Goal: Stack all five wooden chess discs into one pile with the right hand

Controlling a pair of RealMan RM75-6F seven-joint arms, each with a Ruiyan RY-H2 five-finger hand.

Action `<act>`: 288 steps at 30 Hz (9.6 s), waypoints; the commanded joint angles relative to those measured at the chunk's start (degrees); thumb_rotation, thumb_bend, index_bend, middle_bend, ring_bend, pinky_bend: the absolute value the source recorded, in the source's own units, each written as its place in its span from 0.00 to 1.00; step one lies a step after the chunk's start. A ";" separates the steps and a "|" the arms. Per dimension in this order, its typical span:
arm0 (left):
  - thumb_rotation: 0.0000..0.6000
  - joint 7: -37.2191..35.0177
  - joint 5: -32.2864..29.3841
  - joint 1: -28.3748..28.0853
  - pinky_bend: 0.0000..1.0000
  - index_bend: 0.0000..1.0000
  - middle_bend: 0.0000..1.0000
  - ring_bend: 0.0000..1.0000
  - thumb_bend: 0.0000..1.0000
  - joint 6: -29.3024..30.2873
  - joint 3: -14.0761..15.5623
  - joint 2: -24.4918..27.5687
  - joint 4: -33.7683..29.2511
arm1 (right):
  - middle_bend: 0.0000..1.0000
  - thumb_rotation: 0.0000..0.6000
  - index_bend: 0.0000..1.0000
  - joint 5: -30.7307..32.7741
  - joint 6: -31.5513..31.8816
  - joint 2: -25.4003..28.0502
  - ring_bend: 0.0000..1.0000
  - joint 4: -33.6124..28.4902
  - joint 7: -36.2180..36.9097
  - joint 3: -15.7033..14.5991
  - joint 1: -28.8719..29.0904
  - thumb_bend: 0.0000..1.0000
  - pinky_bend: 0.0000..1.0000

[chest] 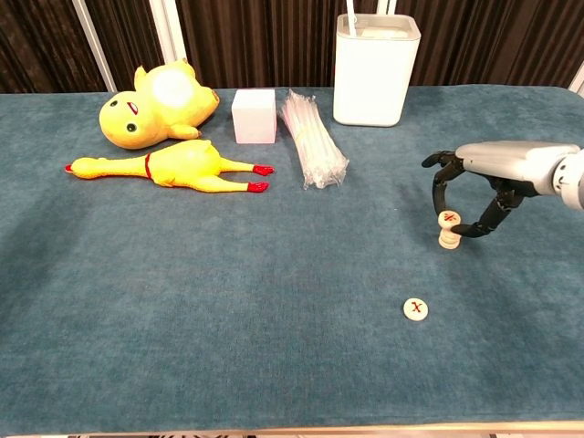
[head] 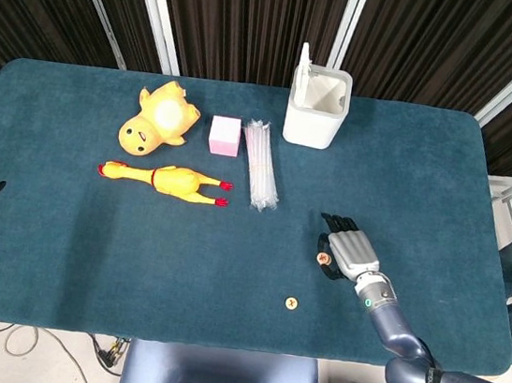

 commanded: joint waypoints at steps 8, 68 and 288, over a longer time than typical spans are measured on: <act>1.00 0.05 0.01 0.02 0.05 0.07 0.00 0.00 0.82 0.05 -0.02 -0.01 -0.07 | 0.00 1.00 0.51 -0.55 -0.57 -0.65 0.00 1.68 1.15 -0.31 -0.27 0.42 0.09; 1.00 0.26 -0.13 -0.04 0.05 0.07 0.00 0.00 0.82 -0.09 -0.08 -0.10 0.10 | 0.00 1.00 0.39 -2.26 0.83 1.35 0.00 -0.79 1.74 -0.44 -1.27 0.42 0.09; 1.00 0.96 -0.18 0.21 0.06 0.07 0.00 0.00 0.82 0.44 -0.22 -0.20 -0.10 | 0.00 1.00 0.45 -11.67 0.20 -0.24 0.00 4.67 9.71 0.88 -4.44 0.39 0.09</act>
